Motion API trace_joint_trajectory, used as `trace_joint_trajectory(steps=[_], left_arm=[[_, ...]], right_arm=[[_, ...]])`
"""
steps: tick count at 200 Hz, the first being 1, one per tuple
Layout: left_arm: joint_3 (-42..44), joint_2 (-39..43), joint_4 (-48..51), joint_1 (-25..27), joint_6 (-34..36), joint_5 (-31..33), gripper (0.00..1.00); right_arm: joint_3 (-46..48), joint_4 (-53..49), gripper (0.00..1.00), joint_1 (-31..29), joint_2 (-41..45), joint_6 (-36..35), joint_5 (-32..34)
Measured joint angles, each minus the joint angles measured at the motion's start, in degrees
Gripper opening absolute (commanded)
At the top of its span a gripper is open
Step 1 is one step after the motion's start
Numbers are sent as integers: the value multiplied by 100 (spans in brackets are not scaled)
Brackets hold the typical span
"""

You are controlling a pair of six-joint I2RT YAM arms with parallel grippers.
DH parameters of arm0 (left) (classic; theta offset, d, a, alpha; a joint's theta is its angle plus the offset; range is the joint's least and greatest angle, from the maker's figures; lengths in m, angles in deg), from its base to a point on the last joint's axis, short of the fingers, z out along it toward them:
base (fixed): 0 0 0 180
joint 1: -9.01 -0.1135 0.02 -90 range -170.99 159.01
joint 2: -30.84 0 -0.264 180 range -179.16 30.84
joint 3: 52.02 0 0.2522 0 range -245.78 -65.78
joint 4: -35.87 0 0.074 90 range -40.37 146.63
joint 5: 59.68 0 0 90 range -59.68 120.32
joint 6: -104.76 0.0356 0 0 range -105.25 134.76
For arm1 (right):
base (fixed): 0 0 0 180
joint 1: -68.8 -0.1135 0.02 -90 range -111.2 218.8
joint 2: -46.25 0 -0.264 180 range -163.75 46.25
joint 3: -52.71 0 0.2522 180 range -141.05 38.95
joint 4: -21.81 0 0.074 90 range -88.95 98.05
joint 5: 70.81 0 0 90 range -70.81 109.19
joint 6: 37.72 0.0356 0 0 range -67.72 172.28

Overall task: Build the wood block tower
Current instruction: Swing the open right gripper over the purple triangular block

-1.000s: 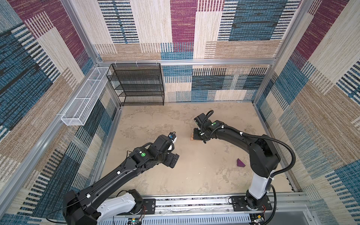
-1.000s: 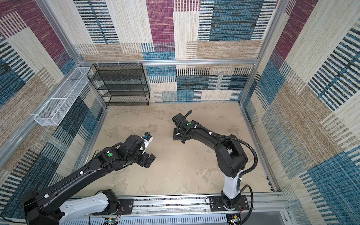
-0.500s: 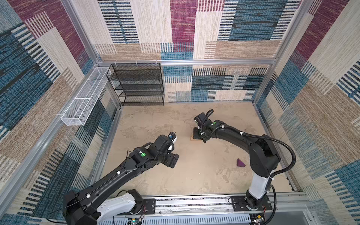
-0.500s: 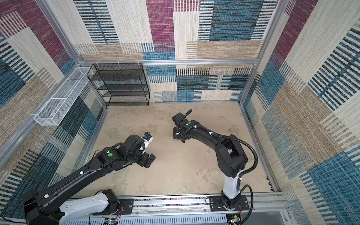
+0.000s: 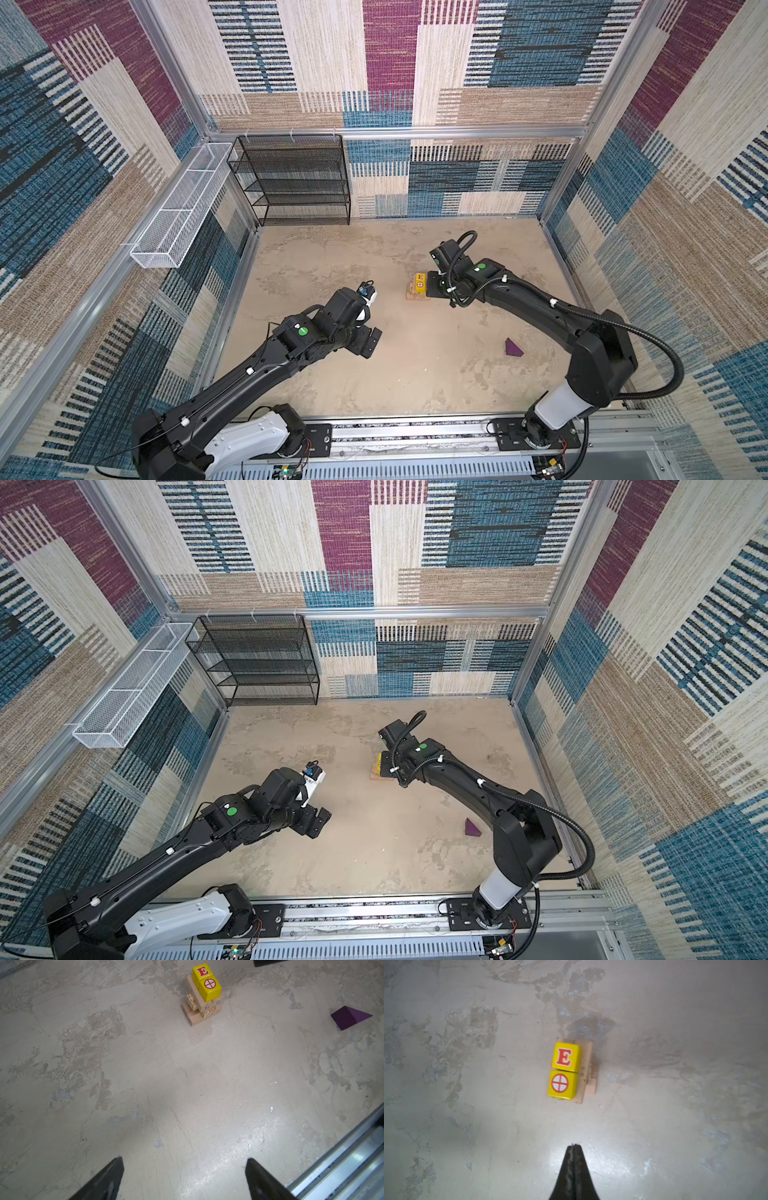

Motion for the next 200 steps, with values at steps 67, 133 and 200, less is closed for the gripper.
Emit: trace_joint_trajectory(steps=[67,133,200], left_arm=[[-326,-450,-44,0,-46,-76,96],[-868,-1150,-855,0,-1001,-1718,96],[-966,-1322,-1237,2,-1266,-2166,96]], right_arm=[[2063,-286,69,1840,1823,94,289],[3014,92,71,3027,1963,-55,-87],[3195,369,71,3287,1397,-179,-658]])
